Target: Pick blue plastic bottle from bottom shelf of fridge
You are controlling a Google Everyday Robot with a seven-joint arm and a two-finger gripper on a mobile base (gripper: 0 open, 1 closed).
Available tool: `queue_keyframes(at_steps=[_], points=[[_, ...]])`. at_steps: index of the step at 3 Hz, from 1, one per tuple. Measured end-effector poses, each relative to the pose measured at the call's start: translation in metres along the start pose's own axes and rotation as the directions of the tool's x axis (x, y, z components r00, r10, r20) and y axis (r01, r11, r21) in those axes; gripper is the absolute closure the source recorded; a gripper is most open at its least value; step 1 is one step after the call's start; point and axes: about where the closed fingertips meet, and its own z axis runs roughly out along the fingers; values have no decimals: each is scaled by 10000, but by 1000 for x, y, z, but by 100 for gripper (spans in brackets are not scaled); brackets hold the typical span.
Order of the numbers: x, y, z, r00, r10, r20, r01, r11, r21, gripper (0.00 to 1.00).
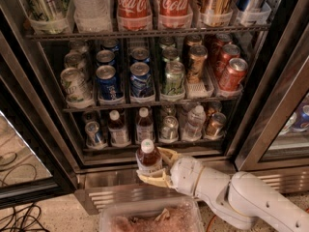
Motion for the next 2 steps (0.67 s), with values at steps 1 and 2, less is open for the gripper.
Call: queue_keyframes(at_steps=[1,2], points=[[-21,14,-17,9998,-110,-192,110,9999,-18,100],[-33,47,-58,9995,-54,-315,71,9985,534,100]])
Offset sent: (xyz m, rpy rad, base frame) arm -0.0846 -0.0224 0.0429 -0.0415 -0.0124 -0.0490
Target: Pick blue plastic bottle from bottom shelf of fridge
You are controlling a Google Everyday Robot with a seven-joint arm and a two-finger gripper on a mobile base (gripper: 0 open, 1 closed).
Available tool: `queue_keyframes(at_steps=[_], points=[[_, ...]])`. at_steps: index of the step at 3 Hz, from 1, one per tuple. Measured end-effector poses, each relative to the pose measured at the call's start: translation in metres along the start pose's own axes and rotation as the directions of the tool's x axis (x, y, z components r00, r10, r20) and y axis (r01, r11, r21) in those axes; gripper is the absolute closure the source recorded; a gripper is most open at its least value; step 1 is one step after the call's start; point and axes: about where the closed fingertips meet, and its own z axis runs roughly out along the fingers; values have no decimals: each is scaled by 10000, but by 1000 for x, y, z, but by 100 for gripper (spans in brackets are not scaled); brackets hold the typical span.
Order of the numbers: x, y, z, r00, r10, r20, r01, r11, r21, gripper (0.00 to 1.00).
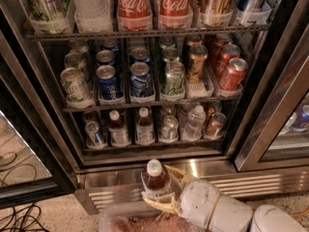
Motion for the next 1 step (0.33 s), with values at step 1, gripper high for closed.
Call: queue_keyframes(at_steps=[1], points=[[0,0,0,10000,0,0,0,10000,0,100]])
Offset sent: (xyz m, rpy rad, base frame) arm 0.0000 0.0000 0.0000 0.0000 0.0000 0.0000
